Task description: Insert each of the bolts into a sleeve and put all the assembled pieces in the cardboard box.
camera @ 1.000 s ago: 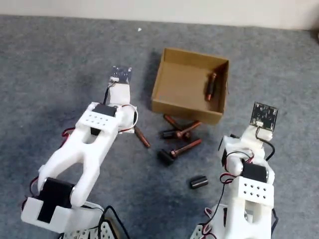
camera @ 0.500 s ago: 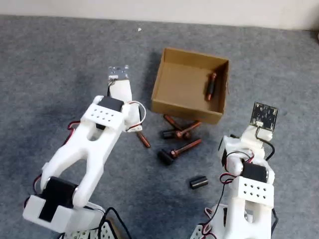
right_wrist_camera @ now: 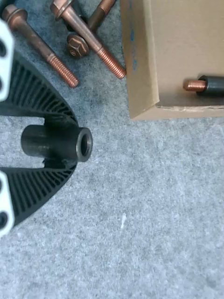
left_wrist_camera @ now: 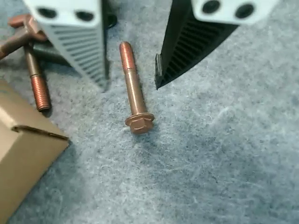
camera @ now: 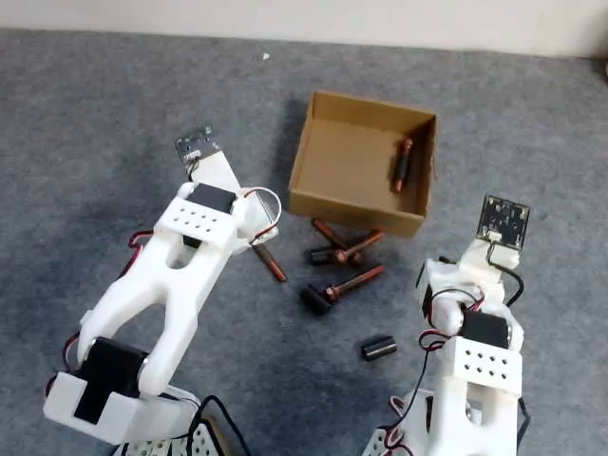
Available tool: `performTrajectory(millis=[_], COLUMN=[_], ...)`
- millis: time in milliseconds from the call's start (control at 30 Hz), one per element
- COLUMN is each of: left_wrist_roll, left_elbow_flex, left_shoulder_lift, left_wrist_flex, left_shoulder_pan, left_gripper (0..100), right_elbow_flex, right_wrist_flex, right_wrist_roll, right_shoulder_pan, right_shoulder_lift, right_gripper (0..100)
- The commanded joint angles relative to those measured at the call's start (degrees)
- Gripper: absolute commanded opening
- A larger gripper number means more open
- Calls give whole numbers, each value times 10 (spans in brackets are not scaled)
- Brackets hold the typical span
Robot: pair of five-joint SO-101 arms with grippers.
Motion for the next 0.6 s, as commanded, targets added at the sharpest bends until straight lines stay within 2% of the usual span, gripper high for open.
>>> performTrajectory(millis=[0,233,567], left_wrist_roll=[12,13,13], left_elbow_flex=[7,35,7], left_shoulder_lift=[-2,43,87], left_wrist_flex=[-13,-84,-87], left_shoulder_pan=[2,2,3], left_gripper=[195,153,27], right_elbow_flex=[-2,-2,-1], right_wrist_flex=[-21,-21,-21], right_wrist_roll=[-1,-1,-1], right_shoulder_pan=[3,3,3], right_shoulder_lift=[-15,-15,-15], right_gripper=[6,6,6])
